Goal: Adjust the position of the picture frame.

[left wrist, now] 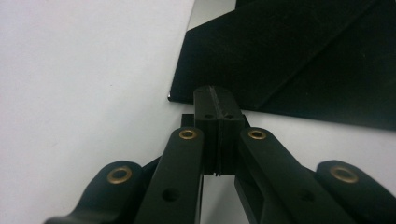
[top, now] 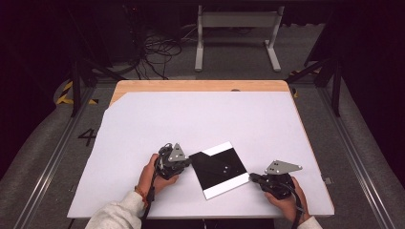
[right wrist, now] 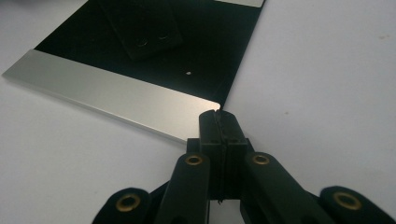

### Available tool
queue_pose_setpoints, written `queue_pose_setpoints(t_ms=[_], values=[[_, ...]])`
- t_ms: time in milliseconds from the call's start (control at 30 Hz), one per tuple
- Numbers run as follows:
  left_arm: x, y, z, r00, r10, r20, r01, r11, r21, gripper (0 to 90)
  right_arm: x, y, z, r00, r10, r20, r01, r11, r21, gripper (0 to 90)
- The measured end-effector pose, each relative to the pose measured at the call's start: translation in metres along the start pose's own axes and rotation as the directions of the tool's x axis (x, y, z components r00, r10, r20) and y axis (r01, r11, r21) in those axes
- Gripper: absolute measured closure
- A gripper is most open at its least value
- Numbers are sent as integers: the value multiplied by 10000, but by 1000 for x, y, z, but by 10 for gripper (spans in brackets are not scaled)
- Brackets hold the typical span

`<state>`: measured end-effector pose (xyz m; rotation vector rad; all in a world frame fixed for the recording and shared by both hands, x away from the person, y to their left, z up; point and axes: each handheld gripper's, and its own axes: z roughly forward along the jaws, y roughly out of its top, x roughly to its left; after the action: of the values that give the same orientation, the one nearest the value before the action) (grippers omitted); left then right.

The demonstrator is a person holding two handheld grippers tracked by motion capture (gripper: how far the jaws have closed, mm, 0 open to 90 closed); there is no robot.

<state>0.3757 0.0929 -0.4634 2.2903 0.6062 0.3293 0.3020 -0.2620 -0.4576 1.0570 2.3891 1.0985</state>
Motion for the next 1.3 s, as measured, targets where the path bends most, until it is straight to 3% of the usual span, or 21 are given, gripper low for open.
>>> queue_pose_setpoints(t_ms=[533,700,967,1167,1300], values=[[15,1,0,9963,-760,-414,747,9967,-306,899,16,4,6,9983,-438,-387,441,9990,80,900],[7,1,-17,9992,-398,-79,394,9983,-429,900,19,5,7,9975,-558,-430,562,9984,78,900],[-9,-8,-35,9989,137,455,-135,9999,-43,900,20,5,8,9973,-561,-476,564,9984,53,900],[-18,-27,-46,9954,198,937,-206,9998,72,900,27,7,10,9959,-691,-585,698,9975,100,900],[-24,-31,-44,9933,296,1114,-317,9993,174,900,30,7,12,9954,-746,-604,751,9972,61,900]])
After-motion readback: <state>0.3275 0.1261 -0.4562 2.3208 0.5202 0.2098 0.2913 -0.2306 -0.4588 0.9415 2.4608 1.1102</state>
